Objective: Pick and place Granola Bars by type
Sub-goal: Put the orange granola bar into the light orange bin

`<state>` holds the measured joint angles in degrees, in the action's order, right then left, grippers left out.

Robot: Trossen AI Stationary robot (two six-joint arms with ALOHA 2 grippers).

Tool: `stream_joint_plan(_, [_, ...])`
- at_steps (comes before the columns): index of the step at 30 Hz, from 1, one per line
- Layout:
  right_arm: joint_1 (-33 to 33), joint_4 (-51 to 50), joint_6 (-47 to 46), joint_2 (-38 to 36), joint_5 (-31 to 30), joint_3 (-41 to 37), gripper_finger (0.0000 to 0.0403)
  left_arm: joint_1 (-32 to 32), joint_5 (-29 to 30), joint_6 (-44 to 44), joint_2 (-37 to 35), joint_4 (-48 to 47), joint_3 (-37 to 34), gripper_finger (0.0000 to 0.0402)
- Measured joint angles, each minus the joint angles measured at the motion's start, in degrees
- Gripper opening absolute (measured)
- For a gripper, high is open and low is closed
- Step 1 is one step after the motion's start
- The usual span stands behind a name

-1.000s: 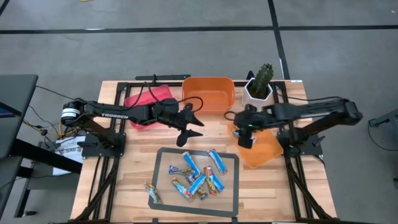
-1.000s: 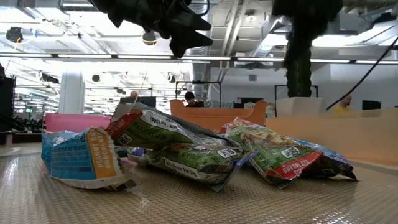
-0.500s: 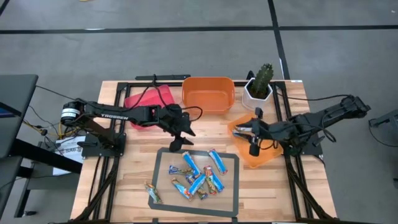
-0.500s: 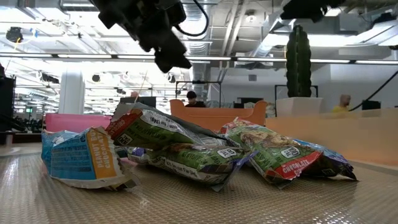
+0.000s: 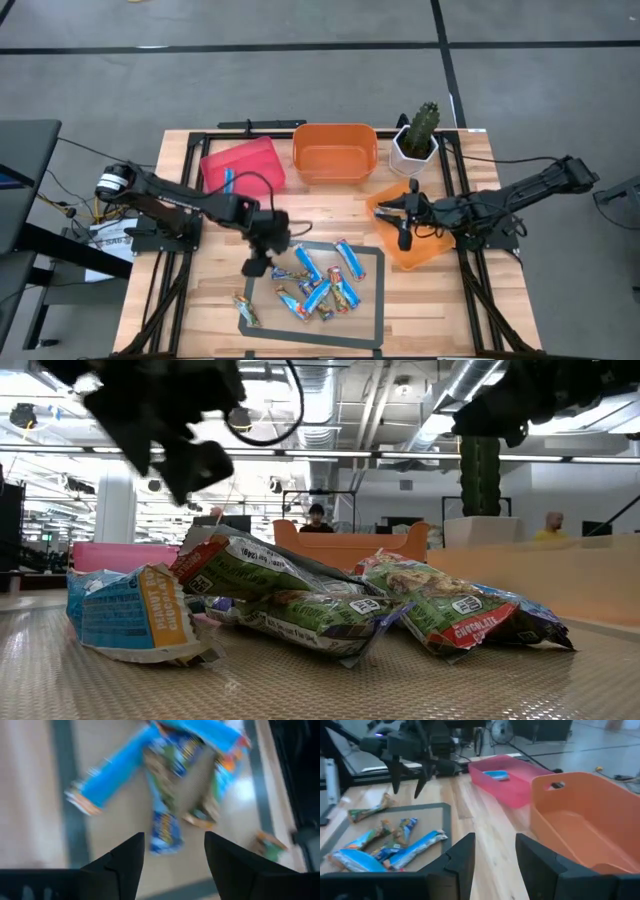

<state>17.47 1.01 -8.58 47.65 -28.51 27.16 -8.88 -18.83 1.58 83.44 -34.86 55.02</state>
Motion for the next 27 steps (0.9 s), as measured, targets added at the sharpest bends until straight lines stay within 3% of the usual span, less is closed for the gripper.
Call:
stream_joint_plan(13, [0.0,5.6,0.0,4.7,1.5,-0.3,0.0137,-15.9,3.5,8.2,0.0,-8.1,0.0,0.0179])
stream_joint_plan(27, [0.1,7.7,0.0,6.1,1.6,-0.3,0.0139,-30.1,14.3,9.6,3.3,-8.1,0.0,0.0178])
